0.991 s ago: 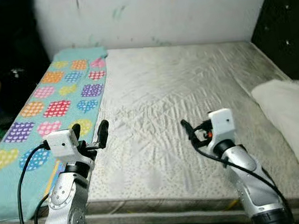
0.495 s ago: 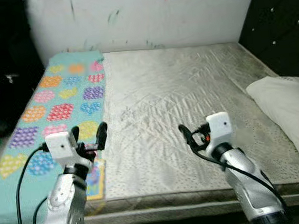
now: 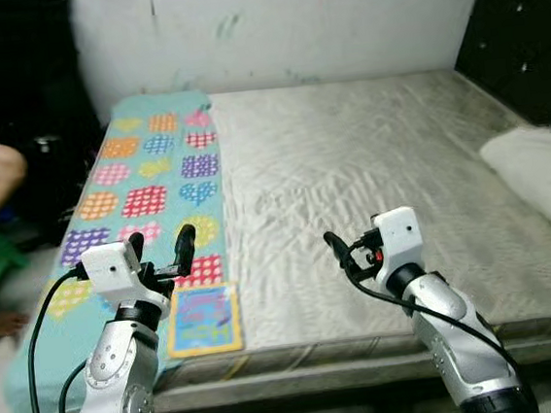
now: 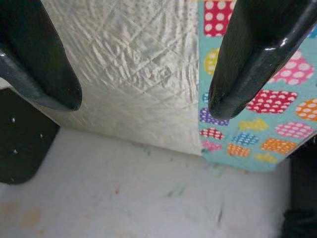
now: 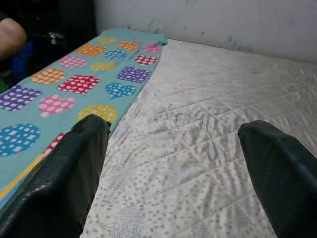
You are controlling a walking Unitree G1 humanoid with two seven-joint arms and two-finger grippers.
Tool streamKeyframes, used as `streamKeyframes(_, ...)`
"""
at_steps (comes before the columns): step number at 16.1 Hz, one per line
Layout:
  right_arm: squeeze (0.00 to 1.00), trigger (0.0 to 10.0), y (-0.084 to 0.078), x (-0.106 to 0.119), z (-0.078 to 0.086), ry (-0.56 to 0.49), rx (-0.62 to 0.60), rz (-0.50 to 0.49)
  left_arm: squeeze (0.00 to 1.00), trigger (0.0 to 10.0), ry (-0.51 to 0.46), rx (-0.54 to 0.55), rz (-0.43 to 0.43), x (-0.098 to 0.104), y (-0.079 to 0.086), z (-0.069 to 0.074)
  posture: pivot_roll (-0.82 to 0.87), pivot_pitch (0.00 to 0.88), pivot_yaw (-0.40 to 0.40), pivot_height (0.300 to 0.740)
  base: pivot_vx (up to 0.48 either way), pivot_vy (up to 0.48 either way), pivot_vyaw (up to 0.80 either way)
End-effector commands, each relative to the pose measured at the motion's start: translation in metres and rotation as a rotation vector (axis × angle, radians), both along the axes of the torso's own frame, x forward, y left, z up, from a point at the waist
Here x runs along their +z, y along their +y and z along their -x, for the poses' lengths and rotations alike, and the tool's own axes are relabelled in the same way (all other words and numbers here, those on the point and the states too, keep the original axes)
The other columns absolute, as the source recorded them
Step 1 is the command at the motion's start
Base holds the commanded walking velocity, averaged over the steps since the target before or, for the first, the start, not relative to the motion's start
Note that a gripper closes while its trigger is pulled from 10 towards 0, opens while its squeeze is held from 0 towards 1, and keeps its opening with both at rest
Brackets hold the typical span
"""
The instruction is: Clean up the room
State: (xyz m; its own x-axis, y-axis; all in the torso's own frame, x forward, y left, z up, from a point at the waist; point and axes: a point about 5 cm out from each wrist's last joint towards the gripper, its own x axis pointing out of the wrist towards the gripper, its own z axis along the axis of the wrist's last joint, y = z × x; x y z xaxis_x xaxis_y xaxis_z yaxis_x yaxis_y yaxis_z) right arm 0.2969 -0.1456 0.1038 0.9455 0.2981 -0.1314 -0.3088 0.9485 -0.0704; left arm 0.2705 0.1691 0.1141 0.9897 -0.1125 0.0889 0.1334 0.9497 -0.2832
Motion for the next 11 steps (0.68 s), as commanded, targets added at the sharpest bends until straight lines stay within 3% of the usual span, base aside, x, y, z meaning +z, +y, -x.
streamKeyframes(1, 0.00, 10.0, -0.0043, -0.0001, -0.0001, 0.004, -0.017, -0.001, 0.00, 10.0, -0.006, -0.020, -0.015, 0.0019, -0.0053, -0.0008, -0.07, 0.000, 0.007, 0.740, 0.000, 0.480, 0.00)
streamKeyframes(3, 0.00, 10.0, -0.0027, -0.0006, -0.0005, 0.006, -0.014, -0.005, 0.00, 10.0, -0.013, -0.024, -0.020, 0.0028, -0.0049, -0.0010, -0.07, 0.000, 0.015, 0.740, 0.000, 0.371, 0.00)
streamKeyframes(8, 0.00, 10.0, -0.0006, -0.0005, -0.0034, 0.005, 0.001, -0.001, 0.00, 10.0, -0.052, -0.063, -0.015, 0.0083, -0.0094, -0.0007, -0.08, 0.000, 0.019, 0.740, 0.000, 0.000, 0.00)
streamKeyframes(11, 0.00, 10.0, 0.0006, -0.0001, -0.0045, 0.002, 0.009, 0.004, 0.00, 10.0, -0.054, -0.069, -0.010, 0.0088, -0.0105, -0.0014, -0.08, 0.000, 0.019, 0.740, 0.316, 0.000, 0.00)
